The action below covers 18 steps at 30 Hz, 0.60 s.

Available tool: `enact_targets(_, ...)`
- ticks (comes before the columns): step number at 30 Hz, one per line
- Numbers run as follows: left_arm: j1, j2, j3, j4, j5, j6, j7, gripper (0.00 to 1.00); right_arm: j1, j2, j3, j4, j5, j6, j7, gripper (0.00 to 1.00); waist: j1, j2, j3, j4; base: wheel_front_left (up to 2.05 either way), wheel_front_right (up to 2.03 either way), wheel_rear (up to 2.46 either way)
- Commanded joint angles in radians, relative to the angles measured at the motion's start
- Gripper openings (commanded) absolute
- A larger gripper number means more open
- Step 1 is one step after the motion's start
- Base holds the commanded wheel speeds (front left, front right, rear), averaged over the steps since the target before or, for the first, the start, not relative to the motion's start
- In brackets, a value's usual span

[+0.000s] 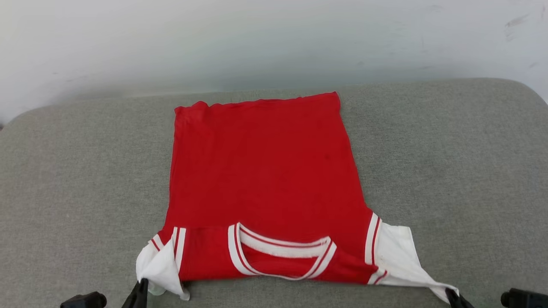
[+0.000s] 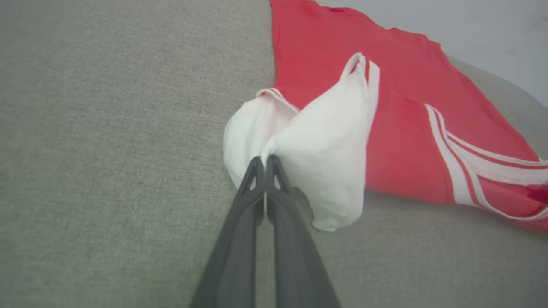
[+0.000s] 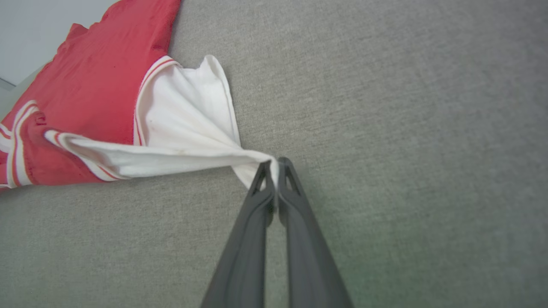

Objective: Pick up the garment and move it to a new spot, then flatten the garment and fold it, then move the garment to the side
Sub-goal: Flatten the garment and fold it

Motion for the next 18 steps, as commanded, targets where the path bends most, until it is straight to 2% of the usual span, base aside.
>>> enact_targets(1, 0.014, 0.006, 0.003, -0.007, 0.007, 0.008, 0.002, 0.00, 0.024, 0.008, -0.014, -0.011, -0.010, -0.001, 0.012, 0.00, 0.0003, 0.0000, 0.000, 0.002, 0.00, 0.00, 0.00)
enact_targets(6, 0.014, -0.006, -0.017, -0.033, 0.017, 0.014, 0.000, 0.00, 0.070, 0.044, -0.012, -0.059, -0.053, -0.001, 0.069, 0.00, 0.0003, 0.0000, 0.007, 0.015, 0.00, 0.00, 0.00)
enact_targets(7, 0.004, -0.004, -0.026, -0.039, 0.028, 0.012, -0.001, 0.00, 0.070, 0.048, -0.007, -0.068, -0.052, -0.001, 0.078, 0.06, 0.0003, 0.0000, 0.010, 0.021, 0.00, 0.00, 0.00)
enact_targets(8, -0.007, -0.005, -0.031, -0.045, 0.034, 0.012, -0.005, 0.00, 0.065, 0.046, -0.002, -0.080, -0.059, -0.001, 0.082, 0.44, 0.0003, 0.0000, 0.014, 0.027, 0.00, 0.00, 0.00)
enact_targets(9, -0.015, -0.011, -0.041, -0.050, 0.037, 0.009, -0.003, 0.00, 0.052, 0.046, 0.002, -0.091, -0.057, -0.001, 0.082, 0.87, 0.0003, 0.0000, 0.017, 0.035, 0.00, 0.00, 0.00)
enact_targets(10, -0.021, -0.015, -0.048, -0.055, 0.043, 0.007, -0.006, 0.00, 0.034, 0.044, 0.005, -0.100, -0.054, -0.001, 0.077, 1.00, 0.0003, 0.0000, 0.022, 0.041, 0.00, 0.00, 0.00)
enact_targets(14, -0.059, -0.038, -0.076, -0.074, 0.067, 0.007, -0.021, 0.00, -0.054, 0.032, -0.020, -0.123, -0.063, -0.001, 0.024, 1.00, 0.0003, 0.0000, 0.055, 0.083, 0.00, 0.00, 0.00)
enact_targets(18, -0.102, -0.062, -0.098, -0.099, 0.089, 0.005, -0.040, 0.00, -0.219, 0.014, -0.078, -0.084, -0.067, -0.001, 0.007, 1.00, 0.0003, 0.0000, 0.112, 0.131, 0.00, 0.00, 0.00)
